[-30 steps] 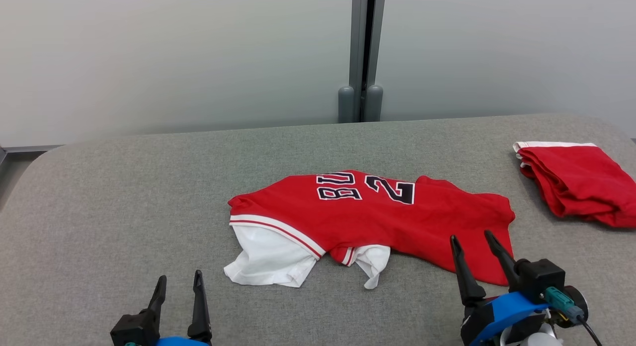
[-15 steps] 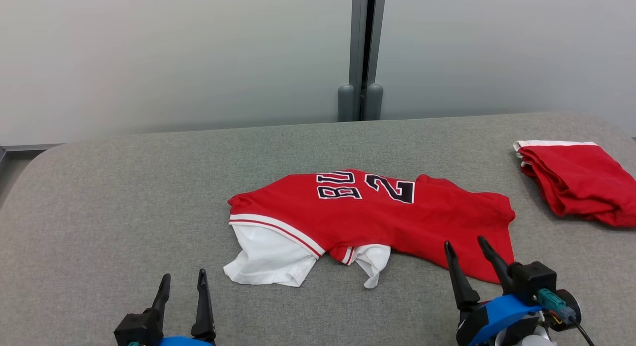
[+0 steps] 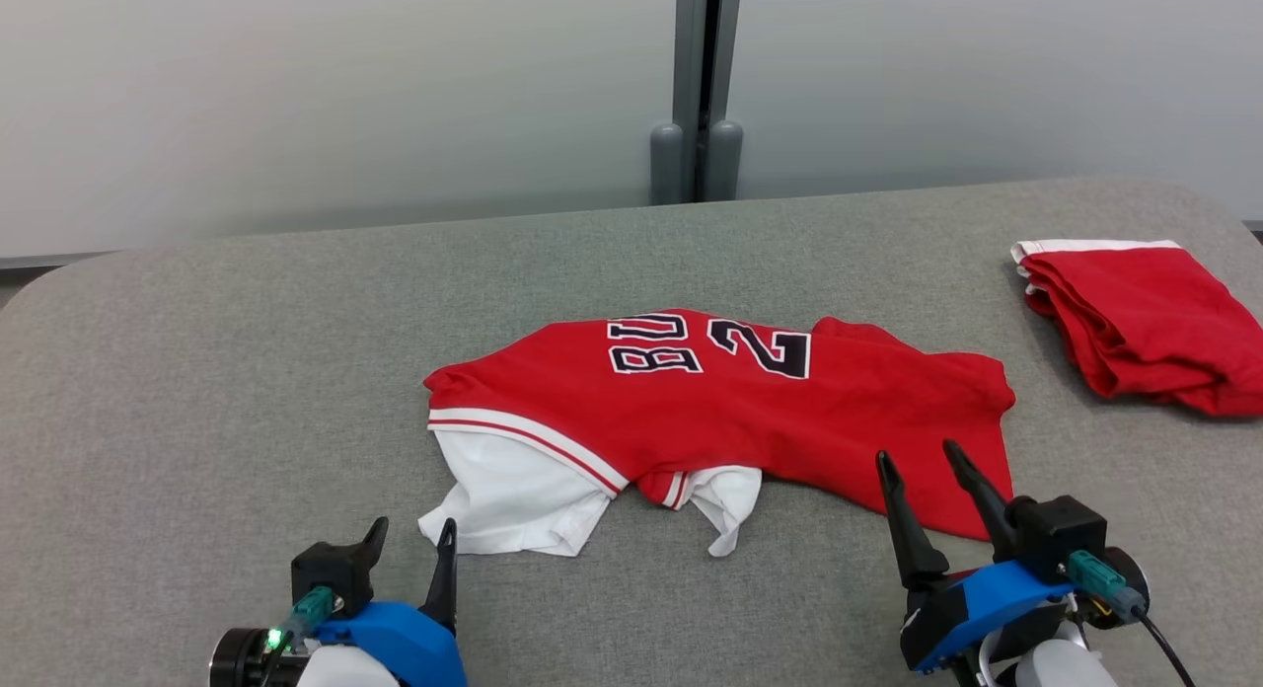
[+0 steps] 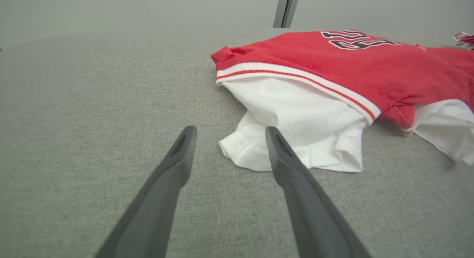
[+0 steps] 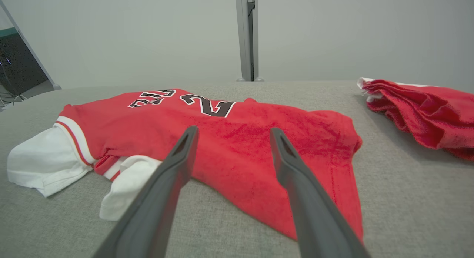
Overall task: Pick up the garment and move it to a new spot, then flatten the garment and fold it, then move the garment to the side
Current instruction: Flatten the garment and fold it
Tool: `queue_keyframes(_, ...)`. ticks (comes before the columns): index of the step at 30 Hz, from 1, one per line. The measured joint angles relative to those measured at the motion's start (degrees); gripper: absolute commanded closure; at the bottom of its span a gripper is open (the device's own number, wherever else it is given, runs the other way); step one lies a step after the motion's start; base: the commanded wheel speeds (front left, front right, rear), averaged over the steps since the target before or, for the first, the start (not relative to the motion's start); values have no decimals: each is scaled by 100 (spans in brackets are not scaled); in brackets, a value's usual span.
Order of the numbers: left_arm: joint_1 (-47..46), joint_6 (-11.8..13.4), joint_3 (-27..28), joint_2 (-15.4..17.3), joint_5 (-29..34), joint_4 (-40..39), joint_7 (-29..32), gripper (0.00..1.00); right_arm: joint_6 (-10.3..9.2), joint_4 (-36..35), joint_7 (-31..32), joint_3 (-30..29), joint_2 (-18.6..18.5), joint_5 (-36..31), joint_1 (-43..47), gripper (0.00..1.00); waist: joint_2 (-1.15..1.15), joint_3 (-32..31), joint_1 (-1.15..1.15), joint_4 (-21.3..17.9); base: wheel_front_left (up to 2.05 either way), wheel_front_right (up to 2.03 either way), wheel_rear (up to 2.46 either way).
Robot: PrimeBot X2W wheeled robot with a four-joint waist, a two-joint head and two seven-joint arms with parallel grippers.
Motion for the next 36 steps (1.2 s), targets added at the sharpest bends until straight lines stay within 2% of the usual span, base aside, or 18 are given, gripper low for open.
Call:
queue_keyframes(5, -358, -46, -100, 7, -16, 417, 350, 0, 0, -55, 0, -109, 0, -63, -66, 0, 0, 179, 0, -126, 0, 0, 0)
queue_keyframes(11, -686, 91, -10, 124, -19, 880, 417, 0, 0, -123, -1, -272, 0, -145, -108, 0, 0, 402, 0, -267, 0, 0, 0)
queue_keyframes(16, -903, -66, -189, 132, -14, 1114, 521, 0, 0, -140, 3, -434, 2, -210, -110, 0, 0, 539, 0, -326, 0, 0, 0)
queue_keyframes(17, -927, -94, -230, 134, -14, 1131, 549, 15, 0, -136, 24, -495, 3, -257, -109, 0, 0, 558, 0, -333, 0, 0, 0)
queue_keyframes(18, -944, -115, -272, 151, -11, 1139, 568, 15, 0, -121, 45, -581, 3, -304, -107, 0, 0, 575, 0, -338, 0, 0, 0)
queue_keyframes(19, -950, -124, -312, 169, -8, 1141, 568, 54, 0, -87, 116, -678, 3, -338, -104, 0, 0, 589, 0, -341, 0, 0, 0)
queue_keyframes(20, -951, -144, -330, 188, 1, 1139, 566, 100, 0, -34, 201, -779, 1, -387, -94, 0, 0, 601, 0, -341, 0, 0, 0)
queue_keyframes(26, -905, -112, -364, 198, 5, 981, 367, 100, 0, 316, 636, -1238, 0, -556, -57, 0, 0, 632, 0, -291, 0, 0, 0)
queue_keyframes(35, -578, -5, -320, 222, -114, 348, 126, 100, 0, 1031, 1022, -1293, 1, -453, -417, 0, 0, 619, 0, -128, 0, 0, 0)
queue_keyframes(36, -538, 1, -316, 224, -115, 258, 108, 100, 0, 1147, 1092, -1265, 1, -309, -480, 40, 0, 614, 0, -113, 0, 0, 0)
